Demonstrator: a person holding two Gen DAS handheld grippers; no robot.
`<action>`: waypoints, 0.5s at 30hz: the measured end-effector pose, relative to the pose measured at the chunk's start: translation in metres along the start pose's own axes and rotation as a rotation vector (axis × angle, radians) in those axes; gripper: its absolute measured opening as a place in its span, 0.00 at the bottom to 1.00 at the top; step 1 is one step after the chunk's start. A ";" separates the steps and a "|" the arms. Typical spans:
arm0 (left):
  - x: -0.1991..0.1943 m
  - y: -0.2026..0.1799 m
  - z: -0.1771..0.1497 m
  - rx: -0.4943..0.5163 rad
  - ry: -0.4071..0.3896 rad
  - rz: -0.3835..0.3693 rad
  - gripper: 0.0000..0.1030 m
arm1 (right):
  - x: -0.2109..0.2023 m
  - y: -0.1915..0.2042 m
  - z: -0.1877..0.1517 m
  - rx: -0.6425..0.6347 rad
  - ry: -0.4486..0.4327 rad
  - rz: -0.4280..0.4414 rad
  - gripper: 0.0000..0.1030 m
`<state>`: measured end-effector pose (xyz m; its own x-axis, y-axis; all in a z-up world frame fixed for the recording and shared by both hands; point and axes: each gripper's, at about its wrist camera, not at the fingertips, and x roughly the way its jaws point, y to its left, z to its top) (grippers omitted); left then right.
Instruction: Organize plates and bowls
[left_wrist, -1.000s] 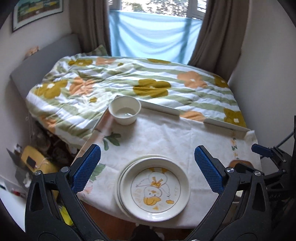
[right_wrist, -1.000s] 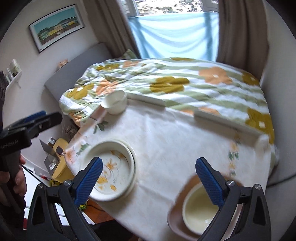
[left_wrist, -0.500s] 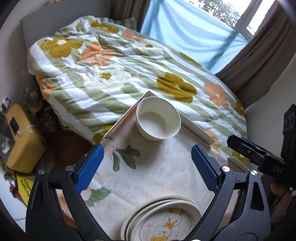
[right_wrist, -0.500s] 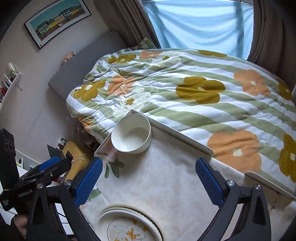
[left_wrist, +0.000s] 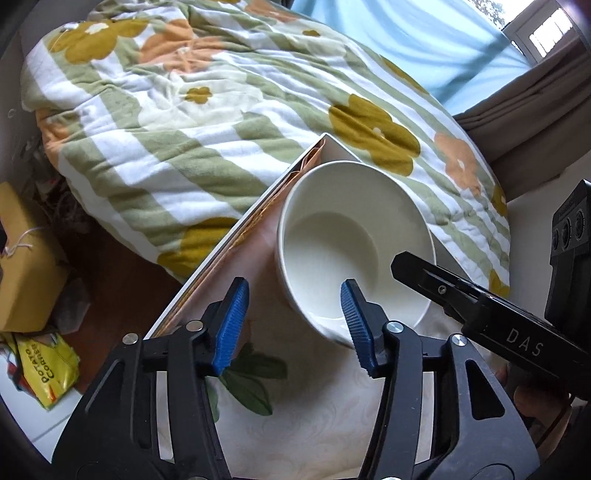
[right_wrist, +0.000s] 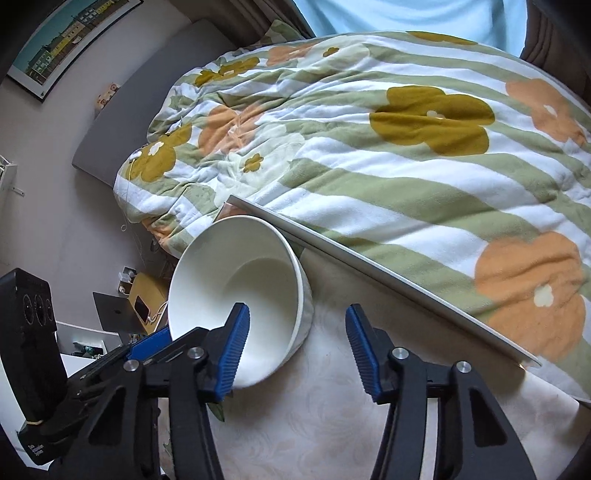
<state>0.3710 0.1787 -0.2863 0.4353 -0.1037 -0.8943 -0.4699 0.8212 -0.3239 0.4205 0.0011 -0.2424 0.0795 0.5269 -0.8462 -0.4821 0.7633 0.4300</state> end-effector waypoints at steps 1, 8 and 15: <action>0.003 0.001 0.001 -0.001 0.007 0.000 0.31 | 0.004 0.000 0.001 -0.003 0.004 0.001 0.35; 0.007 -0.006 0.008 0.028 -0.015 0.018 0.21 | 0.019 0.003 0.003 -0.032 0.003 -0.018 0.16; 0.002 -0.010 0.007 0.058 -0.030 0.035 0.20 | 0.019 0.003 0.003 -0.042 -0.007 -0.014 0.16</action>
<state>0.3816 0.1739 -0.2824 0.4427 -0.0586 -0.8948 -0.4397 0.8554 -0.2736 0.4231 0.0141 -0.2563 0.0930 0.5188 -0.8498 -0.5168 0.7547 0.4041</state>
